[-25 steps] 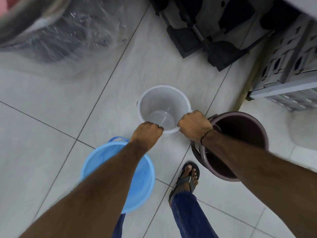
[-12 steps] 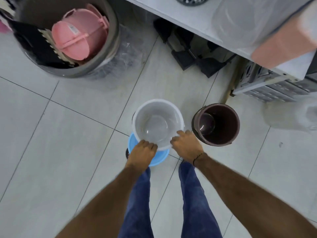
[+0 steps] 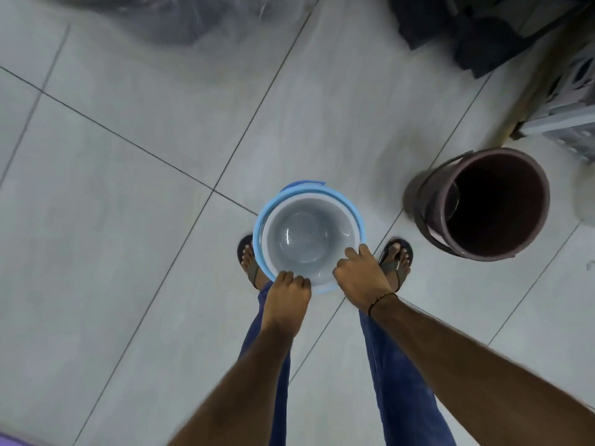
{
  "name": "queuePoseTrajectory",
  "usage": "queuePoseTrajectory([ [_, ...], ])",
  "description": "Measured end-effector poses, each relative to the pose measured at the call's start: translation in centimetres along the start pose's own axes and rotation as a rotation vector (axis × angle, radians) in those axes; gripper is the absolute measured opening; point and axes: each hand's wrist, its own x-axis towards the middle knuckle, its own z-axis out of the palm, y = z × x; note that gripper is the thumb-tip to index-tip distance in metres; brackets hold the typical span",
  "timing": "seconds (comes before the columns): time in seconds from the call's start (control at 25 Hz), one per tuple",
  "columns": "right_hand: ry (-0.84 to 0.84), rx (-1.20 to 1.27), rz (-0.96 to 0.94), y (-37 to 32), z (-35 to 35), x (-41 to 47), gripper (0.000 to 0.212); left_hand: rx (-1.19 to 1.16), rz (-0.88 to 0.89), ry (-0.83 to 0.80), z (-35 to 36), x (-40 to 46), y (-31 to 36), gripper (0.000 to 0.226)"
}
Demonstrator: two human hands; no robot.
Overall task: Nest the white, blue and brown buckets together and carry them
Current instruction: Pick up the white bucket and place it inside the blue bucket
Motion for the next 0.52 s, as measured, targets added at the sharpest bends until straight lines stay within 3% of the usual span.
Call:
queuePoseTrajectory([
  [0.12,0.09,0.109,0.089,0.2,1.1,1.1,0.022,-0.247,-0.079,0.19,0.9,0.8,-1.2,0.018],
  [0.2,0.25,0.327,0.303,0.9,0.7,1.5,0.033,-0.4,-0.209,0.422,0.0,1.5,-2.8,0.027],
  [0.28,0.356,0.617,0.603,2.3,0.3,2.4,0.046,-0.453,-0.389,0.516,-1.8,3.1,-5.3,0.045],
  [0.4,0.202,1.114,0.879,4.5,0.9,4.9,0.073,-0.575,-0.425,0.425,-4.9,8.4,-9.1,0.082],
  [0.52,0.098,1.301,0.907,4.8,2.7,6.7,0.048,-0.665,-0.232,0.086,-8.0,15.1,-10.6,0.103],
])
